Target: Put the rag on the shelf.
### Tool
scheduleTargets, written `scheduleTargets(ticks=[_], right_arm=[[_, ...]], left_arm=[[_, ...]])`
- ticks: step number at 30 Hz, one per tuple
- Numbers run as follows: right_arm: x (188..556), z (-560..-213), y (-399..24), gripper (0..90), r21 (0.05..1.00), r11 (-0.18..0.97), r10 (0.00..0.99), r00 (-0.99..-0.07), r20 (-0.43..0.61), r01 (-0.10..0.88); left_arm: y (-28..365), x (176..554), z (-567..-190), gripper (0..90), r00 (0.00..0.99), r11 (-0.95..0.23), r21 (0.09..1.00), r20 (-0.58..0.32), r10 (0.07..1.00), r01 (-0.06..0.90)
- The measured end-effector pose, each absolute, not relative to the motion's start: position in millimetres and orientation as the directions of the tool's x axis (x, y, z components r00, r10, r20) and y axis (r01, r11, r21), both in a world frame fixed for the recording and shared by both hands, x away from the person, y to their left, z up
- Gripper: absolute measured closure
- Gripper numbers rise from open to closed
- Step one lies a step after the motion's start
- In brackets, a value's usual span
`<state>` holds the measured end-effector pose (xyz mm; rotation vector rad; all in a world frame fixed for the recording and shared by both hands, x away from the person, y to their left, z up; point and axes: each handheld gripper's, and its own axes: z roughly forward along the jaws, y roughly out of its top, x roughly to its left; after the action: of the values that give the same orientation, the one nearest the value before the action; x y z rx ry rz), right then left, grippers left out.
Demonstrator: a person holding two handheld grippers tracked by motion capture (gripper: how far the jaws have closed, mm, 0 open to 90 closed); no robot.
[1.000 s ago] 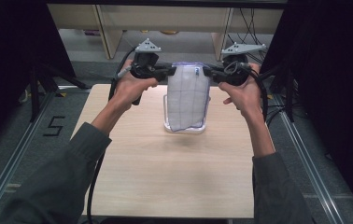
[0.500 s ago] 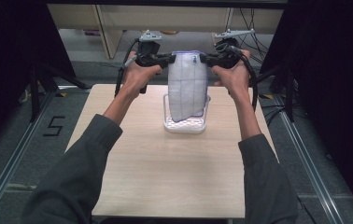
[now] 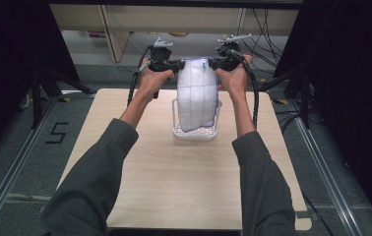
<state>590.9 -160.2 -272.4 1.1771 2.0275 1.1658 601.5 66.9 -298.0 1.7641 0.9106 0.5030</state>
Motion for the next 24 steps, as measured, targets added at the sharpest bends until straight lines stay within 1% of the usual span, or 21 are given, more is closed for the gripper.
scheduleTargets(ticks=[3, 6, 10, 11, 12, 15, 17, 19, 21, 24], right_arm=[[595, -279, -158, 82.5, 0.859, 0.273, 0.878, -0.477, -0.038, 0.434], [597, -284, -155, 81.9, 0.848, 0.284, 0.882, -0.470, -0.048, 0.447], [600, -295, -153, 81.5, 0.829, 0.302, 0.889, -0.452, -0.067, 0.471], [601, -299, -154, 81.3, 0.821, 0.313, 0.888, -0.453, -0.075, 0.477], [602, -303, -155, 81.3, 0.817, 0.308, 0.892, -0.447, -0.069, 0.488], [606, -315, -158, 80.6, 0.802, 0.297, 0.900, -0.433, -0.053, 0.518], [607, -321, -158, 78.0, 0.797, 0.295, 0.900, -0.433, -0.047, 0.527], [609, -326, -158, 68.0, 0.790, 0.302, 0.903, -0.427, -0.056, 0.534], [611, -328, -158, 61.9, 0.784, 0.292, 0.908, -0.416, -0.047, 0.548], [611, -329, -158, 60.0, 0.776, 0.304, 0.906, -0.420, -0.056, 0.552]], left_arm=[[65, 605, -304, 81.4, 0.615, -0.174, 0.920, -0.087, 0.784, 0.352], [61, 607, -310, 80.1, 0.605, -0.203, 0.908, -0.067, 0.793, 0.367], [58, 608, -317, 80.5, 0.600, -0.201, 0.904, -0.073, 0.797, 0.377], [57, 608, -320, 80.8, 0.596, -0.217, 0.898, -0.061, 0.800, 0.384], [57, 608, -322, 81.3, 0.590, -0.245, 0.885, -0.041, 0.806, 0.396], [57, 611, -330, 80.9, 0.580, -0.238, 0.874, -0.060, 0.812, 0.423], [57, 612, -334, 78.8, 0.580, -0.258, 0.860, -0.052, 0.813, 0.439], [58, 611, -338, 78.0, 0.580, -0.255, 0.861, -0.056, 0.812, 0.441], [61, 610, -338, 76.9, 0.583, -0.249, 0.859, -0.068, 0.810, 0.447], [65, 607, -339, 75.1, 0.579, -0.250, 0.853, -0.073, 0.812, 0.459]])
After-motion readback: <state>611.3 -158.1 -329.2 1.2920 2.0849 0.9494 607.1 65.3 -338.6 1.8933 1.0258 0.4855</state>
